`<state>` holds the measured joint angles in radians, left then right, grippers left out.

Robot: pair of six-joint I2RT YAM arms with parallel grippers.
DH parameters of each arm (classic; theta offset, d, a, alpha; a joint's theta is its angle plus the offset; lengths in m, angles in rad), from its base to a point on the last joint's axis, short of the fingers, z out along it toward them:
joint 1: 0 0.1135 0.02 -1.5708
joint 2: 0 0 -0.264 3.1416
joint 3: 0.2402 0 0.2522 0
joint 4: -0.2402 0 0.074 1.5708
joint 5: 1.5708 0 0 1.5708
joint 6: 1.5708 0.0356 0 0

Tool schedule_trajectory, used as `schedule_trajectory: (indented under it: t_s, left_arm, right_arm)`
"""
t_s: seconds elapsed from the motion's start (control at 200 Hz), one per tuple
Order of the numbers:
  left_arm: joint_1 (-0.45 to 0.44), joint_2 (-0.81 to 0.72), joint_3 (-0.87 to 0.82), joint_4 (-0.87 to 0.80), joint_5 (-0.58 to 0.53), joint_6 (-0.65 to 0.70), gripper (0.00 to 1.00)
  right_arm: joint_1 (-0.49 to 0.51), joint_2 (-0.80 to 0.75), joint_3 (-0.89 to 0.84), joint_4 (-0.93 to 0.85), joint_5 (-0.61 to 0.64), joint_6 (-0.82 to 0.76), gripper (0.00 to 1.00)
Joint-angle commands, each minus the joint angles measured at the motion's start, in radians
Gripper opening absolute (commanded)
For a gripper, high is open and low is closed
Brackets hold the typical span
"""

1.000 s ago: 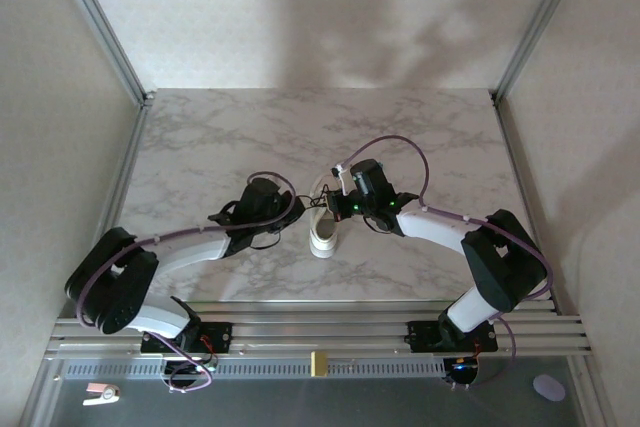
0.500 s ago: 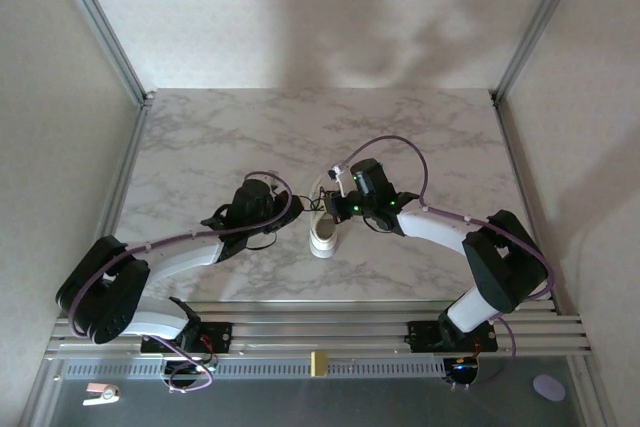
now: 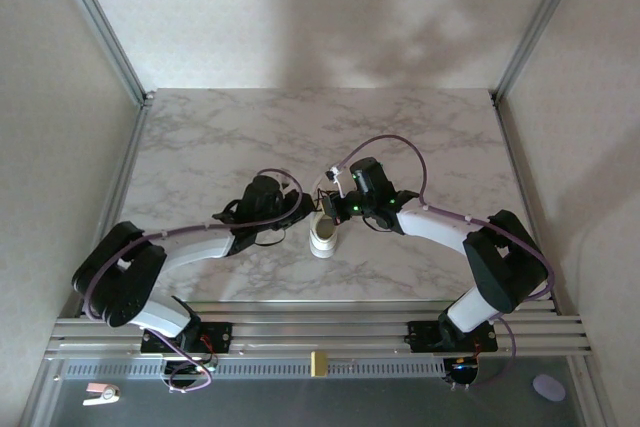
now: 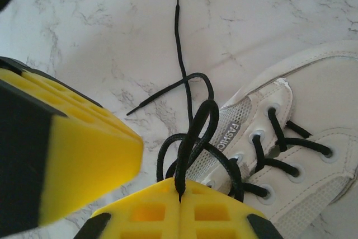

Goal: Tie the shoes

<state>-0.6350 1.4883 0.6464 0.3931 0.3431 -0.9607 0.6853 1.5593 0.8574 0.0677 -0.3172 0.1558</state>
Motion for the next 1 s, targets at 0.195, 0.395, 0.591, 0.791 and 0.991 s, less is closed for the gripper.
schedule_trajectory:
  t_s: [0.195, 0.395, 0.591, 0.791, 0.991]
  left_arm:
    - [-0.014, 0.046, 0.058, -0.045, -0.066, -0.027, 0.32]
    - [-0.01, 0.045, 0.081, -0.139, -0.107, 0.003, 0.46]
    - [-0.002, 0.079, 0.099, -0.143, -0.097, 0.018, 0.4]
    - [0.004, 0.123, 0.136, -0.146, -0.085, 0.031, 0.32]
    - [0.006, 0.118, 0.137, -0.164, -0.103, 0.033, 0.12]
  right_arm:
    - [0.009, -0.011, 0.015, -0.042, -0.028, -0.022, 0.0]
    - [0.01, -0.008, 0.02, -0.039, -0.031, -0.023, 0.0]
    - [0.01, -0.007, 0.022, -0.032, -0.031, -0.018, 0.0]
    - [0.013, -0.005, 0.024, -0.032, -0.032, -0.018, 0.0]
    - [0.014, -0.011, 0.028, -0.031, -0.007, -0.011, 0.0]
